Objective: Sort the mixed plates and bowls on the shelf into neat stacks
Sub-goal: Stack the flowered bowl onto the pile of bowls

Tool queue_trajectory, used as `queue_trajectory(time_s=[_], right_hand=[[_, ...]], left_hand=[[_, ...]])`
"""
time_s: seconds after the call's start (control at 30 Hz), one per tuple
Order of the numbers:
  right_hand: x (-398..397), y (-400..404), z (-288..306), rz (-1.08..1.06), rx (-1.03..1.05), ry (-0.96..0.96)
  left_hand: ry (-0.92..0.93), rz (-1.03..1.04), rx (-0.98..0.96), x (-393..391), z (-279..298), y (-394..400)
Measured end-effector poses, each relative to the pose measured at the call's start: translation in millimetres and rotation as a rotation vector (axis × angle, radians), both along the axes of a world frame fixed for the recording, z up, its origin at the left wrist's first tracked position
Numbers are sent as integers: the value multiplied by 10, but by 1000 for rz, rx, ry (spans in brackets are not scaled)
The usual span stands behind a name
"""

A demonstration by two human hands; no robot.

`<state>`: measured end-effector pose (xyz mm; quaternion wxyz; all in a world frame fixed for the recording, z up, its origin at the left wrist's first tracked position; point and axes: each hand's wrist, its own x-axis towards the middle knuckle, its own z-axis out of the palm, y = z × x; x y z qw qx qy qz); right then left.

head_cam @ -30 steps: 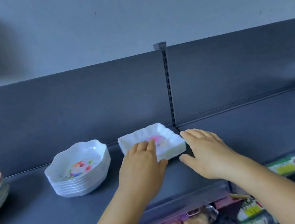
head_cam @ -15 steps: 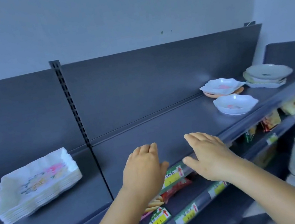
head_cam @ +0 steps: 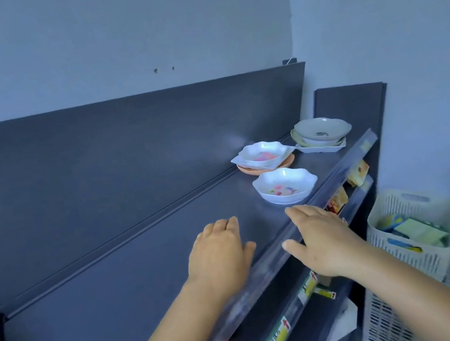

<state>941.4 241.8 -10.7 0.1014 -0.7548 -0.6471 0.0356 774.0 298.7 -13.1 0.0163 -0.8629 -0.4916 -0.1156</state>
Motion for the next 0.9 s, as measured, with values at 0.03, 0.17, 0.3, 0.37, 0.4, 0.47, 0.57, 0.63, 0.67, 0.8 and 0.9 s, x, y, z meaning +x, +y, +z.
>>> queue_trajectory(time_s=[0.03, 0.17, 0.3, 0.37, 0.4, 0.47, 0.57, 0.63, 0.67, 0.8, 0.9], right_hand=[[67, 87, 13, -14, 2, -5], [313, 410, 42, -75, 12, 1], [564, 671, 24, -144, 16, 19], [706, 783, -5, -175, 12, 20], [774, 835, -24, -186, 6, 23], [900, 945, -63, -203, -6, 25], [1086, 1141, -124, -232, -5, 53], [1211, 1275, -170, -247, -13, 84], [1277, 1344, -195, -254, -17, 96], [1515, 1596, -244, -291, -18, 191], [1688, 1767, -274, -289, -2, 270]], left_hand=[[-7, -9, 0, 72, 5, 115], [-8, -50, -19, 335, 17, 530], [23, -79, -21, 576, 15, 900], [28, -88, -26, 689, 2, 1057], [29, -91, -33, 741, -7, 1124], [32, -91, -49, 844, -26, 1247], [26, -82, -68, 997, -64, 1433], [8, -62, -83, 1095, -93, 1541], [-4, -48, -92, 1143, -111, 1591], [-73, 16, -154, 1314, -189, 1786], [-142, 77, -230, 1412, -228, 1931]])
